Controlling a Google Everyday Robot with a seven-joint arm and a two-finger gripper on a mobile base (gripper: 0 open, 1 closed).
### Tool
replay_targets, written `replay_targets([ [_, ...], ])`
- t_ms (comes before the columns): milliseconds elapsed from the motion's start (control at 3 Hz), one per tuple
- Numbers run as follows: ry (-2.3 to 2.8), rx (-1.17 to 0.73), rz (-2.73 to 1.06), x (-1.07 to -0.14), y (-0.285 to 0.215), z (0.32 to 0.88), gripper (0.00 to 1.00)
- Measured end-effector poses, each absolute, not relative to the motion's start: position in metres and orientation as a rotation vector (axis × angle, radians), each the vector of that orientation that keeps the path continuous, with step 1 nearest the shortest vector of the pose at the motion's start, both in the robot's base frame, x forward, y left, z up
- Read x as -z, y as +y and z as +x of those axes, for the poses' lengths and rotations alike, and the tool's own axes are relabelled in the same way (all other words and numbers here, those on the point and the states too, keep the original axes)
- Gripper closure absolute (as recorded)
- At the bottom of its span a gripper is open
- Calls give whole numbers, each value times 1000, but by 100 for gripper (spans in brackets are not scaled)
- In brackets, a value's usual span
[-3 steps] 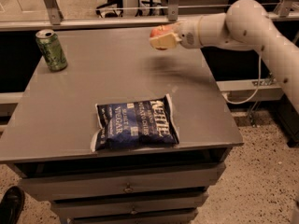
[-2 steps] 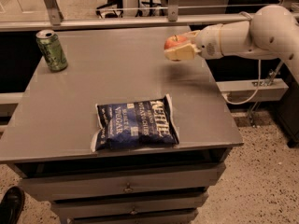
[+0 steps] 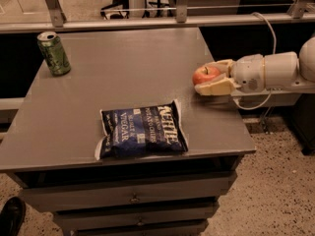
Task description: Move apple near blue chip bag
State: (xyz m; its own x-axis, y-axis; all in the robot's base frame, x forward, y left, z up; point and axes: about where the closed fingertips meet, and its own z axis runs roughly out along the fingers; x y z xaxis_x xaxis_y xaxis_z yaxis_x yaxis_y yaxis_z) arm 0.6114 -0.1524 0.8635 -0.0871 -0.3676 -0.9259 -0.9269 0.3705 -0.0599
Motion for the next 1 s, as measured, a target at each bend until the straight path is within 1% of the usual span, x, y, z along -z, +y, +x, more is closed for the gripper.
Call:
replay_targets([
  [333,1574,-793,-1259,-853,-143,590,100],
  [667,1483,-872,-1370,-852,-132,573,74],
  [1000,1419,-917,-1440,-854,-123,564,43],
])
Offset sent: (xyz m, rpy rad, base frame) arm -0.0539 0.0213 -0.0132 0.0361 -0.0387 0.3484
